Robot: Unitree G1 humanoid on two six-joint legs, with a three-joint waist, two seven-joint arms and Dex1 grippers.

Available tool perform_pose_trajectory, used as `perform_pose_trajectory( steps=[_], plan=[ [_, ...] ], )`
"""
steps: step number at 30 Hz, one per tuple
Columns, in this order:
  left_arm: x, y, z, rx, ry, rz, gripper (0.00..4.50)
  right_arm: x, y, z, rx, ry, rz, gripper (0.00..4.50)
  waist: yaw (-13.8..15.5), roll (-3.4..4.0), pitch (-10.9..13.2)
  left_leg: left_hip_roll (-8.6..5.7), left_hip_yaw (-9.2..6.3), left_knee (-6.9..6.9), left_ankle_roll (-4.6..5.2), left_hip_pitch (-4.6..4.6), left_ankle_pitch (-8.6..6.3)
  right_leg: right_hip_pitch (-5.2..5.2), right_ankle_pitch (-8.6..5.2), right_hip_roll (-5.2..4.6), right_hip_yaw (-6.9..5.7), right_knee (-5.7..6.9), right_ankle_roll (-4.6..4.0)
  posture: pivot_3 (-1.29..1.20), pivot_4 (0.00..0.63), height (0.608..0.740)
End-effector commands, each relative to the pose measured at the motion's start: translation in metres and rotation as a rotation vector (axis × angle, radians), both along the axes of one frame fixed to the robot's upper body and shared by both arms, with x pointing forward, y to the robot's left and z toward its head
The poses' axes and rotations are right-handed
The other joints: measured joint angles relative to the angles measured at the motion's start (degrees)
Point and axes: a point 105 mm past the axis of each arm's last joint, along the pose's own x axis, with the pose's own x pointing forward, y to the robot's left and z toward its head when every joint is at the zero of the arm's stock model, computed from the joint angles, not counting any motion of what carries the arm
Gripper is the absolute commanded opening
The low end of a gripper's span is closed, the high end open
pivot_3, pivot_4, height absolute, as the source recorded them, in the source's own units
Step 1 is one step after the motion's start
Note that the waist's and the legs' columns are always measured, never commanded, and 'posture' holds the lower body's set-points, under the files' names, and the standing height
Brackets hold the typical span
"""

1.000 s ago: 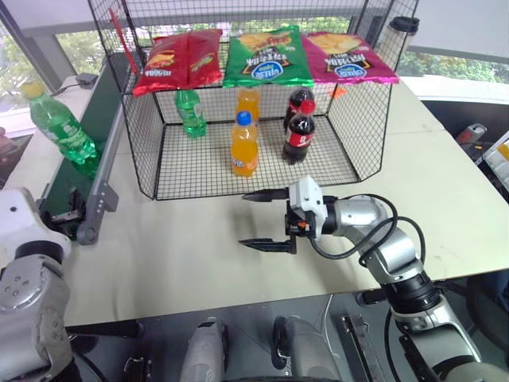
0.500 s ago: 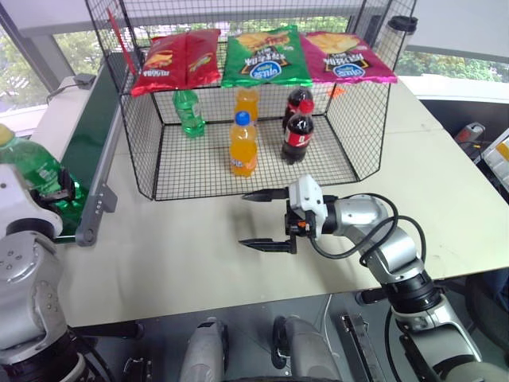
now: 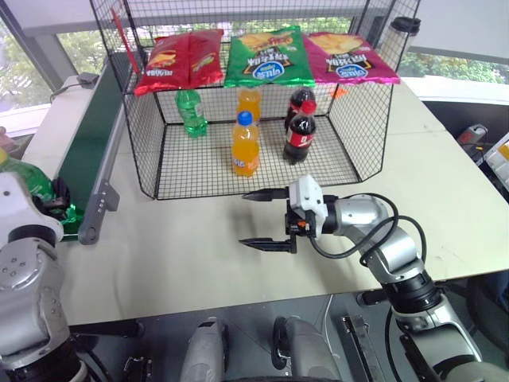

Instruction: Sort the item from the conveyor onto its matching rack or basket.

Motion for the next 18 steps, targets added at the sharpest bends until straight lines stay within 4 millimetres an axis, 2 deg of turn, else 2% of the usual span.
perform_pose_trajectory(
  steps=[1, 5, 11, 14, 18],
  plan=[
    [-0.007, -0.014, 0.04, 0.085, -0.125, -0.045, 2.94, 0.0, -0.001, 0.014, 0.023, -0.057, 0.002, 4.5, -0.1, -0.01, 0.0, 0.0, 0.0, 0.0, 0.0, 0.0, 0.0, -0.01, 0.0, 0.0, 0.0, 0.0, 0.0, 0.0, 0.15, 0.74],
    [-0.003, -0.046, 0.063, 0.131, -0.159, -0.241, 2.94, 0.001, -0.002, 0.015, 0.024, -0.052, -0.008, 4.5, 0.0, -0.02, 0.0, 0.01, 0.0, 0.0, 0.0, -0.02, 0.0, -0.02, 0.0, 0.01, 0.0, -0.01, 0.01, 0.0, 0.15, 0.74],
    [0.003, -0.08, 0.077, 0.16, -0.161, -0.435, 2.94, 0.007, -0.004, 0.011, -0.016, -0.019, -0.064, 4.5, -0.1, -0.01, 0.0, 0.0, 0.0, 0.0, 0.0, 0.0, 0.0, -0.01, 0.0, 0.02, 0.02, -0.01, 0.0, 0.0, 0.15, 0.74],
    [0.011, -0.099, 0.076, 0.151, -0.156, -0.519, 2.94, 0.015, -0.007, 0.006, -0.048, 0.002, -0.118, 4.5, -0.1, -0.01, 0.0, 0.0, 0.0, 0.0, 0.0, 0.0, 0.0, -0.02, 0.0, 0.04, 0.02, 0.02, 0.0, 0.0, 0.15, 0.74],
    [0.028, -0.123, 0.065, 0.119, -0.146, -0.6, 2.94, 0.032, -0.013, -0.011, -0.111, -0.023, -0.225, 4.5, 0.0, -0.02, 0.0, -0.01, 0.01, 0.0, 0.0, -0.01, 0.0, 0.01, 0.01, 0.04, 0.02, -0.01, 0.01, 0.0, 0.15, 0.74]
  ],
)
